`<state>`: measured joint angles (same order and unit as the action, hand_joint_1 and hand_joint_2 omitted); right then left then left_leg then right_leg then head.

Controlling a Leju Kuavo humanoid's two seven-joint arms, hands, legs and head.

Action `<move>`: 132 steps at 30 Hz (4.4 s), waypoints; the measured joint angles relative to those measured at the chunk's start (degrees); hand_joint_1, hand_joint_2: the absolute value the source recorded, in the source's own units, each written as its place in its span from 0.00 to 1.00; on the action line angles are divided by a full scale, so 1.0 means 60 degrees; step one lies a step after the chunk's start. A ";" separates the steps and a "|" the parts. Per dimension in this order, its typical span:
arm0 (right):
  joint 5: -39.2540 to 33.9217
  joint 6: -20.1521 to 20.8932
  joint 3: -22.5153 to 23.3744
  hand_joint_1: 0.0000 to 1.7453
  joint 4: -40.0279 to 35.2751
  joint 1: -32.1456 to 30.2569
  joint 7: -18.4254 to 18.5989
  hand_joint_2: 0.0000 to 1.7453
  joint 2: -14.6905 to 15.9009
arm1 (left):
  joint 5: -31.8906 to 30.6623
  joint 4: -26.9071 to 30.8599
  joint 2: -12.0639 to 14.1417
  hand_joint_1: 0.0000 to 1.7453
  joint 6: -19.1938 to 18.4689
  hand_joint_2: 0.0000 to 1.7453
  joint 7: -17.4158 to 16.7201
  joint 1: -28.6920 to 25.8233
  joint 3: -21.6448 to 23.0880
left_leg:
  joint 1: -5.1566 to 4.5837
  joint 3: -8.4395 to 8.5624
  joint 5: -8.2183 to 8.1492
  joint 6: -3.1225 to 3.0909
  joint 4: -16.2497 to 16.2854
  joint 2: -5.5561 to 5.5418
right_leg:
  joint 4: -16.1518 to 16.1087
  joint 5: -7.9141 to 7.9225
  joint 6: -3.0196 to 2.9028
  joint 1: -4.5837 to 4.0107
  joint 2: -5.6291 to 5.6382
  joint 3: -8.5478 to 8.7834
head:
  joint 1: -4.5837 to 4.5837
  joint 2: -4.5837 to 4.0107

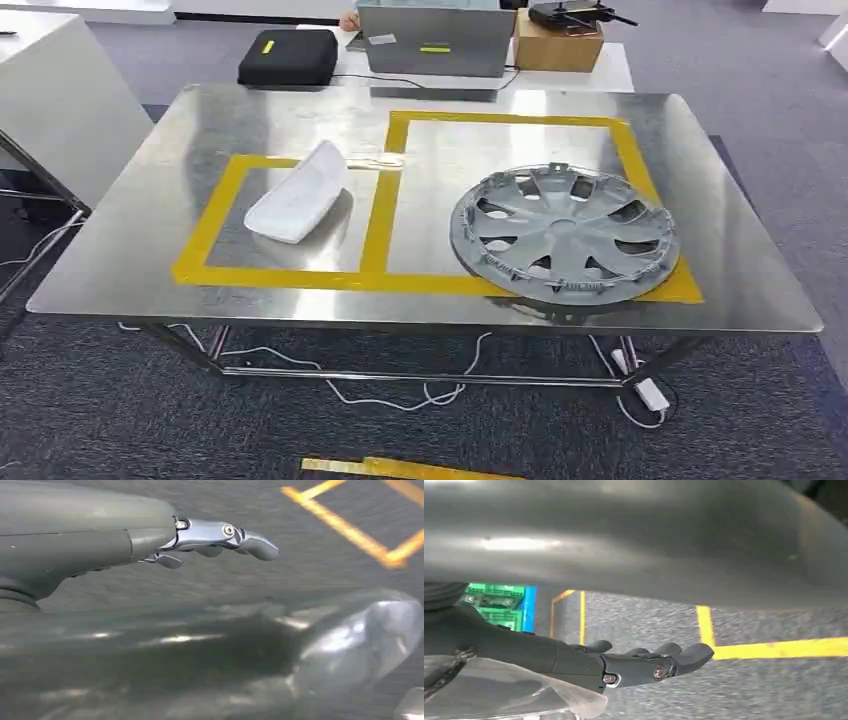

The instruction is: Take the parts from the cabinet and place them on the table.

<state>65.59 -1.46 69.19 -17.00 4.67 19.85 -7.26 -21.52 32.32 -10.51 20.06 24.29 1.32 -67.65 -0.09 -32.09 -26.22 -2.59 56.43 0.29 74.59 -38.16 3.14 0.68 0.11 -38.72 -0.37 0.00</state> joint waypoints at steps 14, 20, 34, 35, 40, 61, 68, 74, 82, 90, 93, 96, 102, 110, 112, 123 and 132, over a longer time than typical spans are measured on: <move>0.0058 0.0036 0.0184 0.00 -0.0015 0.0042 -0.0022 0.00 -0.0022 | -0.2147 -0.1951 0.0252 0.00 -0.0243 0.00 -0.0563 0.0074 0.0597 | 0.0088 -0.0989 -0.1596 0.0604 0.2340 0.0020 | -0.3516 0.1404 -0.0613 -0.0030 -0.0153 0.2032 | 0.0084 0.0000; 0.0098 0.0098 0.0187 0.00 -0.0011 0.0058 -0.0018 0.00 -0.0026 | -0.2682 -0.2151 0.0328 0.00 -0.0313 0.00 -0.0340 0.0105 0.1009 | 0.0188 0.0914 -0.0680 0.0609 0.0687 -0.0049 | -0.3022 0.1812 -0.0414 0.0002 -0.0155 0.1161 | 0.0091 0.0000; 0.0477 0.0113 0.0180 0.00 0.0004 0.0025 0.0007 0.00 -0.0022 | -0.3641 -0.2559 0.0193 0.00 -0.0258 0.00 -0.0351 0.0083 0.1756 | -0.0059 -0.0352 0.0198 0.0033 0.0053 0.0031 | -0.1269 0.1223 -0.0146 -0.0024 -0.0051 0.1338 | 0.0015 0.0000; 0.0506 0.0098 0.0169 0.00 0.0004 0.0047 0.0007 0.00 -0.0018 | -0.3644 -0.2566 0.0183 0.00 -0.0254 0.00 -0.0362 0.0093 0.1759 | -0.0067 -0.0356 0.0290 0.0052 0.0069 0.0028 | -0.2089 0.1203 -0.0223 -0.0047 -0.0057 0.1942 | 0.0022 0.0000; 0.0721 0.0018 0.0100 0.00 0.0021 0.0081 -0.0058 0.00 -0.0003 | -0.3674 -0.2585 0.0131 0.00 -0.0236 0.00 -0.0504 0.0060 0.1778 | -0.0107 -0.0541 0.0780 0.0306 0.0045 0.0057 | -0.3704 0.0963 -0.0448 -0.0116 -0.0077 0.2750 | 0.0015 0.0000; 0.0816 -0.0361 -0.0057 0.00 0.0091 0.0064 -0.0051 0.00 -0.0044 | -0.3918 -0.2621 -0.0095 0.00 -0.0189 0.00 -0.0617 0.0014 0.1774 | 0.0014 -0.0008 -0.0008 -0.0026 -0.0007 0.0002 | 0.0014 0.0038 -0.0042 -0.0033 -0.0049 -0.0081 | 0.0015 0.0000; 0.0819 -0.0372 -0.0071 0.00 0.0091 0.0151 -0.0047 0.00 -0.0044 | -0.3921 -0.2621 -0.0131 0.00 -0.0185 0.00 -0.0617 0.0016 0.1774 | -0.0069 -0.0657 0.0702 0.0181 0.0067 0.0035 | -0.3738 0.0870 -0.0248 -0.0087 -0.0055 0.2792 | 0.0044 0.0000; 0.0823 -0.0448 -0.0075 0.00 0.0131 0.0088 -0.0109 0.00 -0.0062 | -0.3961 -0.2628 -0.0109 0.00 -0.0189 0.00 -0.0624 -0.0024 0.1774 | 0.0015 -0.1082 -0.0832 0.0510 0.1458 -0.0022 | -0.3597 0.1360 -0.0573 -0.0030 -0.0166 0.2209 | 0.0106 0.0000; 0.0849 -0.0470 -0.0075 0.00 0.0157 0.0104 -0.0106 0.00 -0.0073 | -0.4122 -0.2650 -0.0113 0.00 -0.0171 0.00 -0.0624 0.0018 0.1774 | 0.0029 0.0695 -0.0677 0.0469 0.0383 0.0090 | -0.2753 0.1653 -0.0432 -0.0091 -0.0272 0.1143 | 0.0117 0.0000; 0.0860 -0.0441 -0.0075 0.00 0.0164 0.0088 -0.0120 0.00 -0.0069 | -0.4253 -0.2657 -0.0138 0.00 -0.0058 0.00 -0.0587 0.0038 0.1774 | 0.0046 -0.0098 -0.0089 -0.0037 0.0273 -0.0120 | -0.0903 -0.0067 -0.0095 -0.0036 -0.0054 0.0424 | 0.0011 0.0000; 0.0874 -0.0405 -0.0075 0.00 0.0193 0.0106 -0.0117 0.00 -0.0069 | -0.4318 -0.2657 -0.0138 0.00 -0.0058 0.00 -0.0587 0.0033 0.1774 | -0.0019 -0.0583 0.0284 -0.0022 0.0294 -0.0235 | -0.0117 0.0180 -0.0134 -0.0038 -0.0048 0.0590 | -0.0007 0.0000; 0.0889 -0.0386 -0.0079 0.00 0.0193 0.0134 -0.0113 0.00 -0.0066 | -0.4348 -0.2661 -0.0142 0.00 -0.0054 0.00 -0.0587 0.0056 0.1774 | -0.0050 -0.0985 0.0700 0.0052 0.0298 -0.0453 | -0.2064 0.1083 -0.0348 -0.0068 0.0308 0.2136 | 0.0000 0.0000; 0.0896 -0.0346 -0.0086 0.00 0.0244 0.0194 -0.0146 0.00 -0.0073 | -0.4453 -0.2665 -0.0124 0.00 -0.0003 0.00 -0.0536 -0.0009 0.1774 | -0.0024 -0.1209 0.1148 0.0370 0.0119 -0.0704 | -0.3584 0.0946 -0.0574 -0.0061 0.0177 0.2655 | -0.0062 0.0000; 0.0925 -0.0328 -0.0093 0.00 0.0244 0.0167 -0.0131 0.00 -0.0051 | -0.4530 -0.2668 -0.0091 0.00 0.0033 0.00 -0.0475 0.0037 0.1770 | 0.0278 -0.0586 -0.0016 0.0788 0.2767 -0.0018 | -0.3094 0.1743 -0.0523 -0.0025 -0.0873 0.1315 | 0.0076 0.0000; 0.0925 -0.0328 -0.0097 0.00 0.0240 0.0200 -0.0131 0.00 -0.0044 | -0.4544 -0.2668 -0.0109 0.00 0.0037 0.00 -0.0460 0.0077 0.1770 | 0.0290 0.0701 -0.0578 0.0863 0.1018 0.0581 | -0.2818 0.1815 -0.0402 -0.0047 -0.1058 0.1034 | 0.0098 0.0000; 0.0925 -0.0317 -0.0097 0.00 0.0255 0.0095 -0.0058 0.00 -0.0036 | -0.4606 -0.2683 -0.0095 0.00 -0.0076 0.00 -0.0343 0.0050 0.1763 | -0.0060 -0.0450 0.0113 0.0005 0.0283 -0.0327 | 0.0090 0.0032 -0.0248 -0.0101 -0.0021 0.0387 | 0.0018 0.0000; 0.0918 -0.0273 -0.0097 0.00 0.0277 0.0155 -0.0084 0.00 -0.0011 | -0.4686 -0.2690 -0.0041 0.00 -0.0229 0.00 -0.0169 0.0035 0.1763 | -0.0193 -0.1110 0.1214 0.0229 0.0184 -0.1326 | -0.3599 0.0725 -0.0844 -0.0243 0.0416 0.2903 | -0.0014 0.0000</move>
<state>71.10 -3.10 68.61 -15.34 5.61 19.34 -7.32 -49.64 16.17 -10.76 18.69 23.28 1.53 -57.07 -1.25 -38.75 -18.94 -1.22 57.54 -7.67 52.99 -33.81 -1.92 -0.79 2.61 -21.30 -0.46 0.00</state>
